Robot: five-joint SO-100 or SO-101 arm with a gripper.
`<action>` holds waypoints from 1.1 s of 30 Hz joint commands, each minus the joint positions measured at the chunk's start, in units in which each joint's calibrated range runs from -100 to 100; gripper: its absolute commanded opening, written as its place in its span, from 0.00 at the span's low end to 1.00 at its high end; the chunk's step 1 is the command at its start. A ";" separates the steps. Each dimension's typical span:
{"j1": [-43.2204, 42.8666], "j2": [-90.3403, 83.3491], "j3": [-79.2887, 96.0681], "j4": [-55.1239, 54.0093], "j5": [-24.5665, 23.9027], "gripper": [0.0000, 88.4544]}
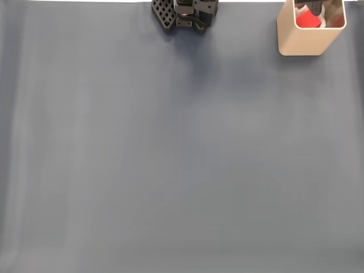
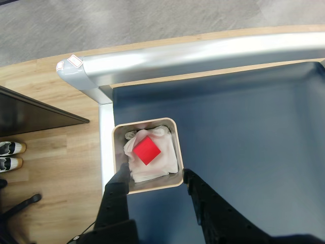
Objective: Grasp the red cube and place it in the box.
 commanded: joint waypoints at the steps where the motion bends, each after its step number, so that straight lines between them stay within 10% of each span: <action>1: -0.21 -1.54 -2.07 0.20 -0.24 0.31; 10: 0.01 -1.89 -1.98 0.12 0.05 0.27; 20: 2.42 -2.75 -2.07 0.45 -0.10 0.00; 33: 12.43 -2.75 -2.62 0.20 -0.34 0.00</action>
